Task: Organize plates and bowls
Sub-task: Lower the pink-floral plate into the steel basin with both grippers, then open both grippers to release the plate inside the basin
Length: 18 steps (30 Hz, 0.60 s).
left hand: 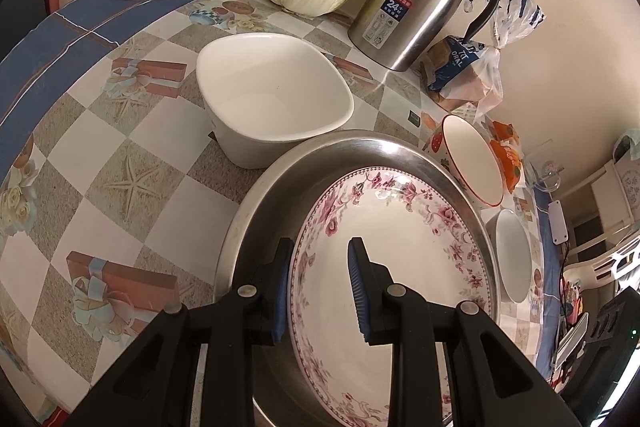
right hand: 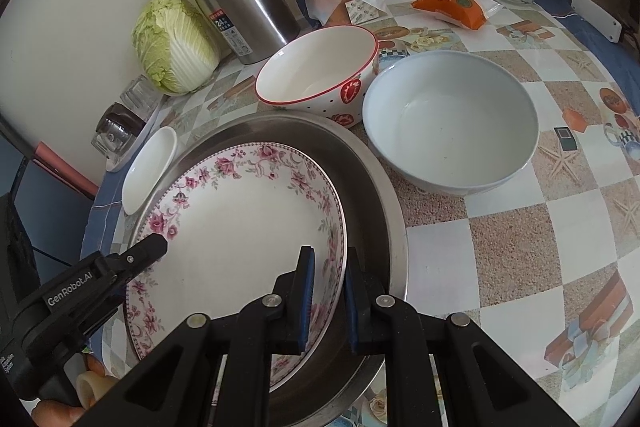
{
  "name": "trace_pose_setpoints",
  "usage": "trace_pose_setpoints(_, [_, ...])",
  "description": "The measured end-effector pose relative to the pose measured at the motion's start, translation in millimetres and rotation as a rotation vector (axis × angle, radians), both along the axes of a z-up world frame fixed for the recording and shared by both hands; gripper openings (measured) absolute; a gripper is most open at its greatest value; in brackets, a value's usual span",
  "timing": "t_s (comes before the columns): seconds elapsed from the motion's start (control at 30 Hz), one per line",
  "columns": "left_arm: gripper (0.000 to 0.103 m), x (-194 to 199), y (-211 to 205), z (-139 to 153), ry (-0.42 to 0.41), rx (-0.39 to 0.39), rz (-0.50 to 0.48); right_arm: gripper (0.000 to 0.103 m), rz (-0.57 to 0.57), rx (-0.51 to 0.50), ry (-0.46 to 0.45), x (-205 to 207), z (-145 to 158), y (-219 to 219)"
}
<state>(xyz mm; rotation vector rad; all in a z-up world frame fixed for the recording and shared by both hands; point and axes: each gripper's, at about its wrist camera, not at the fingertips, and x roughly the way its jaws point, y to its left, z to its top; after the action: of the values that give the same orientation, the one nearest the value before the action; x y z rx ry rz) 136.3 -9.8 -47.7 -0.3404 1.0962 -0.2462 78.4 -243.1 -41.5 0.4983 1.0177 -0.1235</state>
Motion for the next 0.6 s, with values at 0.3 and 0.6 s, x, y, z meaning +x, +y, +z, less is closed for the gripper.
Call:
trace_pose_setpoints(0.3, [0.028, -1, 0, -1, -0.005, 0.008, 0.006, 0.016, 0.028, -0.068, 0.008, 2, 1, 7])
trace_pose_setpoints(0.6, [0.030, 0, -4, 0, -0.003, 0.036, 0.006, 0.015, 0.057, -0.130, 0.019, 3, 1, 12])
